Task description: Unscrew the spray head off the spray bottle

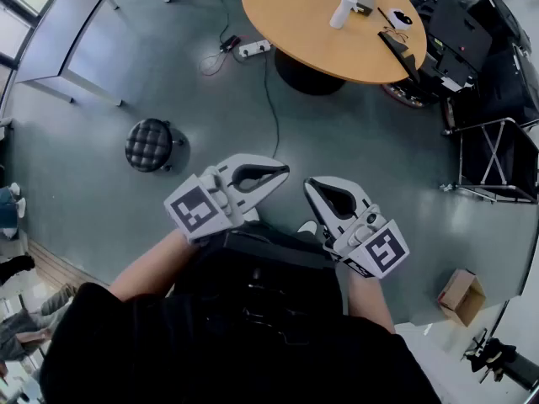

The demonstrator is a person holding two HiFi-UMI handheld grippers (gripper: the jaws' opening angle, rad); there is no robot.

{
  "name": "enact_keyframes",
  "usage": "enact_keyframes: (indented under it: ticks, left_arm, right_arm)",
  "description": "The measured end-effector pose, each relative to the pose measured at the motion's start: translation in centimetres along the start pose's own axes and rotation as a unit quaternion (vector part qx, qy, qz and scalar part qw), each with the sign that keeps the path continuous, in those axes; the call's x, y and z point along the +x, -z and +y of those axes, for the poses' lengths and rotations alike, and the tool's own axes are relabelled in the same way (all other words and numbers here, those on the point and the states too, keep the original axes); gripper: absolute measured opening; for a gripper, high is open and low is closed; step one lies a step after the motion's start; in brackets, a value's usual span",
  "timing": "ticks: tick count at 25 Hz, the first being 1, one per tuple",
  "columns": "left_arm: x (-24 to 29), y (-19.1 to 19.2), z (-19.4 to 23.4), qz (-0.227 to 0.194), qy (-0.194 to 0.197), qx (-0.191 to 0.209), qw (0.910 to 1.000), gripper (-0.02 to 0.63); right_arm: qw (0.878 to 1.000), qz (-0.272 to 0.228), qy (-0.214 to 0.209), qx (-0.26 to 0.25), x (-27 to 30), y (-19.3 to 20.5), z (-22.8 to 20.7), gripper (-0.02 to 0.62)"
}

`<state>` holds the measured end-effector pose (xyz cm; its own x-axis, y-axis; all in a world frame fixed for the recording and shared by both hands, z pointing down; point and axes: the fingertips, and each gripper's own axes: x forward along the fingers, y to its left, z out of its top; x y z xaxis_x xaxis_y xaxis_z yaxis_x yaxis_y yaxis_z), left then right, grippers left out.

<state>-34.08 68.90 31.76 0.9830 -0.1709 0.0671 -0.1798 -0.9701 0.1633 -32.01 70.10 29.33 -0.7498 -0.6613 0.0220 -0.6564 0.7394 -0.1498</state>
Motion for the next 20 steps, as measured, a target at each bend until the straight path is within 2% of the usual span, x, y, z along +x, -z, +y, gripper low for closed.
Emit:
enact_keyframes:
  ticks: [6, 10, 15, 20]
  left_arm:
    - [-1.8, 0.2, 0.8, -0.004, 0.0, -0.007, 1.0, 0.008]
    - [-0.6, 0.3, 1.9, 0.001, -0.006, -0.007, 1.0, 0.009]
    - [0.6, -0.4, 1.8, -0.002, -0.019, -0.01, 0.9998, 0.009]
    - [4.9, -1.0, 3.7, 0.001, -0.032, -0.013, 0.9994, 0.009]
  right_arm:
    - [1.0, -0.016, 0.006, 0.009, 1.5, -0.1, 0.8, 0.005]
    - [1.0, -0.007, 0.009, 0.013, 1.6, 0.4, -1.2, 0.005]
    - [1.0, -0.006, -0.01, 0.008, 1.1, -0.2, -2.2, 0.005]
    - [1.0, -0.006, -0.026, 0.004, 0.6, -1.0, -7.2, 0.005]
